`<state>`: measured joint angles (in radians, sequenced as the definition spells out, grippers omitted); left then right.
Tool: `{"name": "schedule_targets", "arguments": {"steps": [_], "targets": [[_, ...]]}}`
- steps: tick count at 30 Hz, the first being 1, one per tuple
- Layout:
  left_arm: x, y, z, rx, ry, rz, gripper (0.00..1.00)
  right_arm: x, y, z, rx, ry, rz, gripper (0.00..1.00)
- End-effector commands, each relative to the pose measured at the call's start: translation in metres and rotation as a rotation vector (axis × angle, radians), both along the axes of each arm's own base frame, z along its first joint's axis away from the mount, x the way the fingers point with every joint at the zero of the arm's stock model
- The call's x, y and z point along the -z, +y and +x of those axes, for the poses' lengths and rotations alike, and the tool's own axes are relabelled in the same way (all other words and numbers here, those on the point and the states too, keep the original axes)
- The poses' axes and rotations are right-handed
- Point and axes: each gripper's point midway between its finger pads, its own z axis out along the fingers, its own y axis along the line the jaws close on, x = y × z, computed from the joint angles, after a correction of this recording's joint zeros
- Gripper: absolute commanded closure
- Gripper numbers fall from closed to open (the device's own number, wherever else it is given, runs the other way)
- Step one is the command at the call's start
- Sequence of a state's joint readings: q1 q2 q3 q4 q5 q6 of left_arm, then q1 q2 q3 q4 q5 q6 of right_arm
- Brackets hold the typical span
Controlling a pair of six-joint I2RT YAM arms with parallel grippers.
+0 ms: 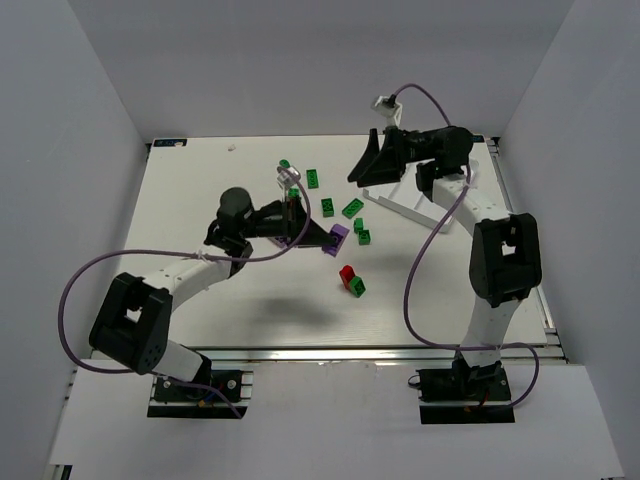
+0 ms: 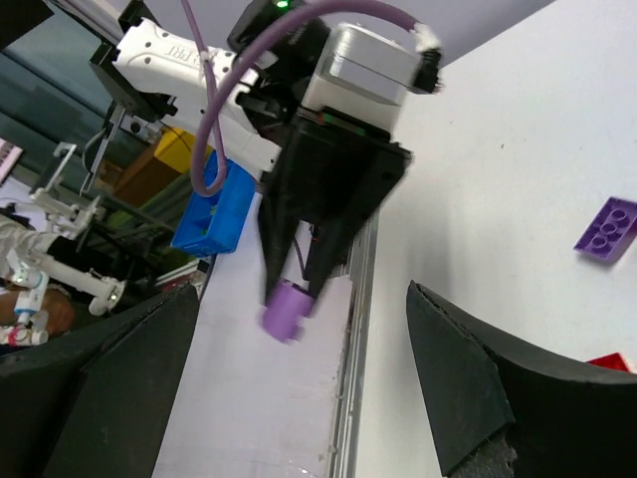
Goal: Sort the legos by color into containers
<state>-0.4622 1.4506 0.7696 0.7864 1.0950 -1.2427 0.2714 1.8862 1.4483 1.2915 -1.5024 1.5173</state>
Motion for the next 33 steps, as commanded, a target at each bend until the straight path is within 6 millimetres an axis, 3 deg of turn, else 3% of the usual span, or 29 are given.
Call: {"name": "schedule_targets", "arguments": {"steps": [1,4,6,7,8,9,10,11,12,14,15,16,17,18,19,20,21,22,23,24,26,27,33], "targets": [[0.019,-0.003,0.029,-0.089,-0.14,0.217,0.88,-0.022,-0.024,-0.018,-0.045,-0.704,0.005,0.11],[0.041,-0.009,0.051,-0.144,-0.128,0.346,0.88,-0.045,-0.028,-0.019,-0.026,-0.777,0.018,0.11],[0.032,-0.021,0.064,-0.161,-0.167,0.36,0.88,-0.056,-0.031,-0.021,-0.016,-0.812,0.02,0.1],[0.046,-0.027,0.079,-0.193,-0.151,0.398,0.88,-0.062,-0.033,-0.022,-0.011,-0.836,0.024,0.11],[0.049,-0.036,0.082,-0.193,-0.149,0.415,0.89,-0.068,-0.034,-0.024,-0.006,-0.854,0.027,0.1],[0.039,-0.045,0.092,-0.202,-0.177,0.406,0.89,-0.07,-0.038,-0.022,0.006,-0.866,0.022,0.11],[0.058,-0.052,0.107,-0.233,-0.153,0.452,0.89,-0.078,-0.042,-0.021,0.018,-0.896,0.024,0.11],[0.063,-0.063,0.109,-0.231,-0.15,0.467,0.89,-0.081,-0.045,-0.019,0.029,-0.91,0.022,0.11],[0.051,-0.075,0.118,-0.235,-0.179,0.448,0.89,-0.083,-0.053,-0.014,0.054,-0.921,0.012,0.11],[0.058,-0.102,0.136,-0.253,-0.187,0.466,0.89,-0.088,-0.064,-0.007,0.092,-0.93,-0.003,0.11],[0.078,-0.11,0.133,-0.23,-0.162,0.49,0.89,-0.089,-0.067,-0.006,0.101,-0.926,-0.008,0.11],[0.058,-0.13,0.14,-0.235,-0.205,0.453,0.89,-0.091,-0.068,-0.006,0.107,-0.92,-0.01,0.11],[0.078,-0.143,0.147,-0.224,-0.179,0.472,0.89,-0.097,-0.068,-0.014,0.108,-0.934,-0.001,0.11],[0.079,-0.156,0.15,-0.212,-0.188,0.464,0.89,-0.1,-0.068,-0.019,0.107,-0.95,0.011,0.11],[0.051,-0.172,0.16,-0.222,-0.24,0.412,0.89,-0.104,-0.067,-0.025,0.105,-0.968,0.027,0.11],[0.053,-0.184,0.16,-0.218,-0.237,0.42,0.89,-0.111,-0.066,-0.033,0.106,-0.988,0.049,0.11],[0.08,-0.196,0.167,-0.207,-0.21,0.448,0.89,-0.116,-0.066,-0.037,0.11,-0.992,0.061,0.11],[0.055,-0.209,0.173,-0.219,-0.246,0.403,0.89,-0.119,-0.066,-0.04,0.112,-0.991,0.067,0.1],[0.056,-0.215,0.181,-0.243,-0.232,0.398,0.89,-0.123,-0.066,-0.043,0.115,-0.99,0.076,0.11],[0.073,-0.222,0.186,-0.242,-0.211,0.401,0.89,-0.124,-0.065,-0.044,0.117,-0.978,0.078,0.11],[0.064,-0.232,0.198,-0.286,-0.205,0.347,0.88,-0.123,-0.065,-0.048,0.118,-0.966,0.086,0.11],[0.074,-0.236,0.201,-0.287,-0.194,0.34,0.87,-0.122,-0.065,-0.048,0.118,-0.96,0.085,0.11],[0.083,-0.262,0.214,-0.361,-0.154,0.211,0.83,-0.116,-0.064,-0.052,0.125,-0.898,0.108,0.11]]}}
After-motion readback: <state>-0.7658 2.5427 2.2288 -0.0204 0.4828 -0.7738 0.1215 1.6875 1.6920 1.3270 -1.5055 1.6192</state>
